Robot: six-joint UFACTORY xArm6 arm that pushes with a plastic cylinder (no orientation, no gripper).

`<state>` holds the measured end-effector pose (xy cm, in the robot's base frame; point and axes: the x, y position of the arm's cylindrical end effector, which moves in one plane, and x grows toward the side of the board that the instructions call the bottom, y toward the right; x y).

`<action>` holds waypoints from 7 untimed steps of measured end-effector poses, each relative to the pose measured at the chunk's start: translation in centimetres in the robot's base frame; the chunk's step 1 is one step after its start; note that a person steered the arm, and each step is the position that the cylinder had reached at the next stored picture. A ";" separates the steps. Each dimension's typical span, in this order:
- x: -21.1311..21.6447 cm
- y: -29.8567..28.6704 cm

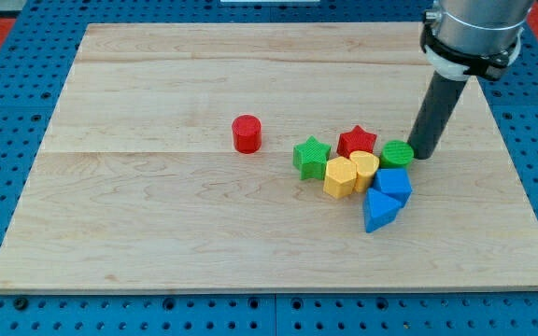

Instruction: Push the red star into the green star

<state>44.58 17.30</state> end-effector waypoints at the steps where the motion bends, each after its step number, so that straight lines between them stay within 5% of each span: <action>1: 1.5 -1.8; 5: -4.2 -4.4; 7: -2.4 -7.8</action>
<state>42.18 9.54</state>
